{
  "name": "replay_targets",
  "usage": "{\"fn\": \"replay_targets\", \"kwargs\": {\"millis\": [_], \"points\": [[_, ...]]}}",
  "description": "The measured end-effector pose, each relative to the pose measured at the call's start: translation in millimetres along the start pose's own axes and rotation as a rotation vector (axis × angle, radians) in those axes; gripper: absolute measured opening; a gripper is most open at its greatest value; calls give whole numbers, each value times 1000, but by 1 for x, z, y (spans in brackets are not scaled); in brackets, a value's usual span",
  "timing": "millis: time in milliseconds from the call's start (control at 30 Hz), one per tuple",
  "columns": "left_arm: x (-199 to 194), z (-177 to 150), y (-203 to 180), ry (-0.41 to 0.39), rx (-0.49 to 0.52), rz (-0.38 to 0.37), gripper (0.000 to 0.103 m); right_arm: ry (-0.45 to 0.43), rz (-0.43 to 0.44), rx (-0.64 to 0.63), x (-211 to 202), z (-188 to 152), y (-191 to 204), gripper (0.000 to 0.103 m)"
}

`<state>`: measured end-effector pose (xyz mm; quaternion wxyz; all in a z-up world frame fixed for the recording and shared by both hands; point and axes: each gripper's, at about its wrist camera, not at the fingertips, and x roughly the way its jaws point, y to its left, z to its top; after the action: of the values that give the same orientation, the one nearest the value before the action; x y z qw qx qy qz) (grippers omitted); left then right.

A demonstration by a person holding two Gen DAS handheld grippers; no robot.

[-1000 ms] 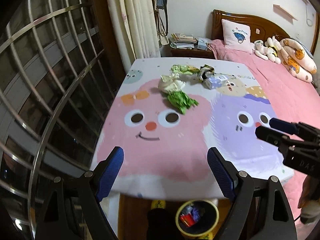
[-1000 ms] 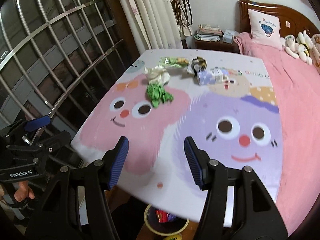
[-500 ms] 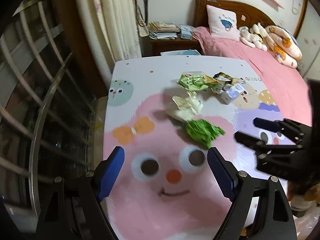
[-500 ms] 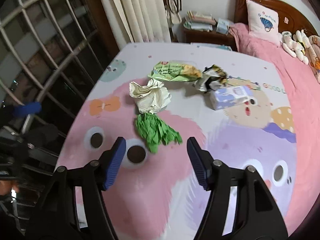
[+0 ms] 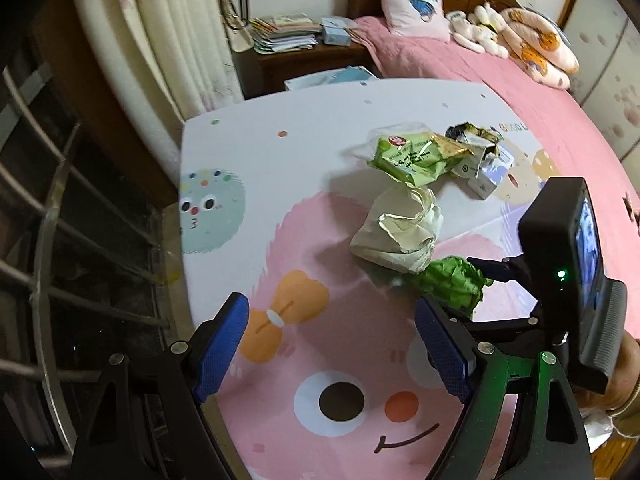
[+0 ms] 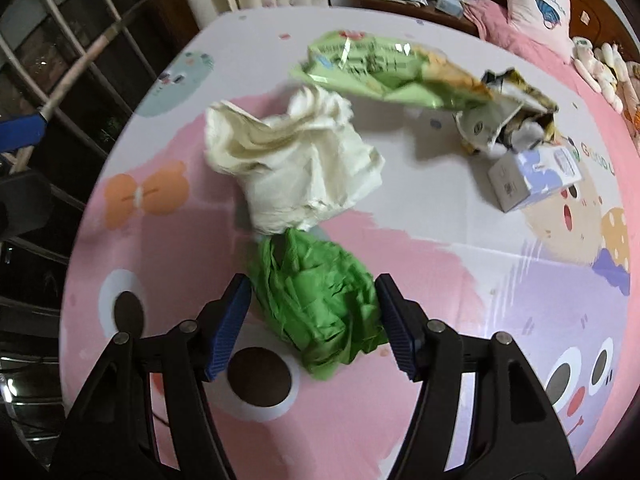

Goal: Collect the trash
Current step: 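Grasp the white crumpled paper with left while right grasps green paper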

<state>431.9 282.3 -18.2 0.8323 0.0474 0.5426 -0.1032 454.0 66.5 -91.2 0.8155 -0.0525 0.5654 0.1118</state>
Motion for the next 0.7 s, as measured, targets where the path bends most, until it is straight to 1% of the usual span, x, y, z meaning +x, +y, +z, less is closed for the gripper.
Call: {"fn": "replay_targets", "kwargs": {"millis": [33,100,133,200,367,500,600,700], "points": [[4,2,-2,4,11,-6,87,-2,-4,2,2,-1,0,60],[12,6,-6,8,34,-19,87,-11,-23,4,3,-2,-1,49],[14,6,-11,9,45,-27,87,-11,-29,8,4,-3,-2,46],[22,12,-15,16,63,-45,87,-14,-21,27,4,-4,-7,43],[36,27,-36,39,112,-91,87,-20,-23,129,-1,-16,-28,41],[61,43,-56,71,160,-109,87,-29,-42,233,-8,-25,-50,40],[81,51,-72,99,189,-108,87,-36,-51,298,-15,-33,-69,40],[102,56,-85,127,215,-83,87,-41,-62,347,-21,-42,-85,40]]}}
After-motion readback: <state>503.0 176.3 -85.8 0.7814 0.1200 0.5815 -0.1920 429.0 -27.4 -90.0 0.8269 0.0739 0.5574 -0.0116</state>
